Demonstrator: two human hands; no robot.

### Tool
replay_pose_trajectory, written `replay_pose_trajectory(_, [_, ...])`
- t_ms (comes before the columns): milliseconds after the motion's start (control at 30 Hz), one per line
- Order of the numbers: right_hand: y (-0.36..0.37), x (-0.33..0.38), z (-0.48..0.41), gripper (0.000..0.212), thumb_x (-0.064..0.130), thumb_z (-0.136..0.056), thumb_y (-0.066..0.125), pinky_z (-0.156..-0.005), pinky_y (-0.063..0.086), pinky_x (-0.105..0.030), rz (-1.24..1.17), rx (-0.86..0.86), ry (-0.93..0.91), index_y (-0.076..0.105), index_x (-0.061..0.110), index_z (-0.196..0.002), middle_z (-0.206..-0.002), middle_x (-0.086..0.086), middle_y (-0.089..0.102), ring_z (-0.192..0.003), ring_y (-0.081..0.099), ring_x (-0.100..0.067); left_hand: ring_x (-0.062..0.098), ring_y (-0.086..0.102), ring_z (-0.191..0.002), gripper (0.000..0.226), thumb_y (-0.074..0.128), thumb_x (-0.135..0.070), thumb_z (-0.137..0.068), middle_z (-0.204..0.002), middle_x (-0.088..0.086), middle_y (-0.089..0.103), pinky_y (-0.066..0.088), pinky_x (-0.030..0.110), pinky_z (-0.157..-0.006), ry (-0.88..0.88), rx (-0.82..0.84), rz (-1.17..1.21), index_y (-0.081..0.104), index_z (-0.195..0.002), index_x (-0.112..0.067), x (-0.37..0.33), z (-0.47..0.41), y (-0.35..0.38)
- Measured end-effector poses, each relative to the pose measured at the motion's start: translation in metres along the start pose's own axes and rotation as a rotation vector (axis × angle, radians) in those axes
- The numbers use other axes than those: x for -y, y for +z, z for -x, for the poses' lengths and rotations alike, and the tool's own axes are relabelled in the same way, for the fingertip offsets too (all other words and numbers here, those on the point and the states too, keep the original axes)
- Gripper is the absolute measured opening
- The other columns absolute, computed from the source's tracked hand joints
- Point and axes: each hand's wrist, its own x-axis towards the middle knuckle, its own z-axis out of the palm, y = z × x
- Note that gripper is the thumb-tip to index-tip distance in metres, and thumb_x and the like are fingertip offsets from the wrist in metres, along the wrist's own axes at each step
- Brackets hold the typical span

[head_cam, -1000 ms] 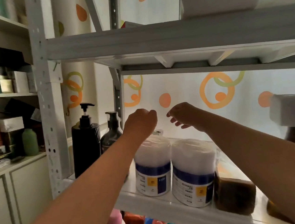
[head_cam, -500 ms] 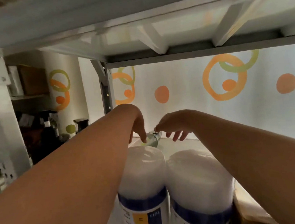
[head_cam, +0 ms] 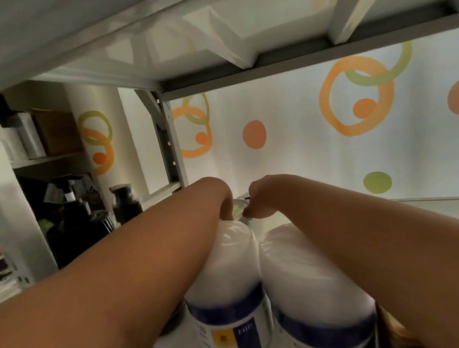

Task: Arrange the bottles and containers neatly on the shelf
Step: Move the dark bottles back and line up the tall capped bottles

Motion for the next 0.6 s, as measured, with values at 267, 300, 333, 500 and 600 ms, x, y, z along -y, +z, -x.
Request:
replay_pose_trajectory(267, [0.001, -0.012, 0.003, 0.036, 0.033, -0.093, 0.047, -0.078, 0.037, -0.029, 0.007, -0.006, 0.01, 0.054, 0.009, -0.119, -0.106, -0.007, 0.055, -0.095, 0.05, -0.025, 0.021, 0.058, -0.079, 0.066, 0.061, -0.046, -0.086, -0.11, 0.015, 0.061, 0.046, 0.029, -0.081, 0.095, -0.05, 0.097, 0.045, -0.132, -0.001, -0.006, -0.003, 0.002])
replay_pose_trajectory(300, [0.001, -0.013, 0.004, 0.037, 0.033, -0.093, 0.047, -0.08, 0.037, -0.03, 0.007, -0.022, 0.015, 0.053, 0.009, -0.12, -0.112, -0.008, 0.056, -0.098, 0.051, -0.025, 0.023, 0.059, -0.082, 0.068, 0.061, -0.046, -0.085, -0.111, 0.015, 0.061, 0.047, 0.029, -0.08, 0.111, -0.052, 0.116, 0.044, -0.133, 0.0, -0.006, -0.001, 0.002])
replay_pose_trajectory(333, [0.002, -0.014, 0.004, 0.037, 0.033, -0.092, 0.048, -0.08, 0.038, -0.03, 0.011, -0.044, 0.021, 0.053, 0.009, -0.12, -0.113, -0.008, 0.057, -0.099, 0.051, -0.025, 0.022, 0.059, -0.077, 0.068, 0.062, -0.045, -0.085, -0.103, 0.014, 0.061, 0.049, 0.028, -0.075, 0.129, -0.066, 0.119, 0.045, -0.131, 0.001, -0.006, 0.001, 0.002])
replay_pose_trajectory(500, [0.002, -0.02, 0.004, 0.037, 0.03, -0.09, 0.049, -0.089, 0.045, -0.036, 0.004, -0.118, 0.064, 0.051, 0.01, -0.12, -0.118, -0.007, 0.057, -0.108, 0.054, -0.027, 0.015, 0.053, -0.067, 0.066, 0.067, -0.037, -0.082, -0.1, 0.005, 0.054, 0.043, 0.024, -0.057, 0.164, -0.226, 0.019, 0.038, -0.133, -0.008, -0.001, 0.008, 0.002])
replay_pose_trajectory(600, [0.002, -0.022, 0.003, 0.039, 0.025, -0.09, 0.051, -0.084, 0.043, -0.035, -0.062, -0.177, 0.116, 0.044, 0.009, -0.125, -0.122, -0.01, 0.054, -0.111, 0.053, -0.029, 0.016, 0.051, -0.069, 0.067, 0.069, -0.033, -0.079, -0.092, 0.002, 0.048, 0.041, 0.026, -0.058, 0.217, -0.317, 0.006, 0.034, -0.132, -0.012, 0.0, 0.009, 0.002])
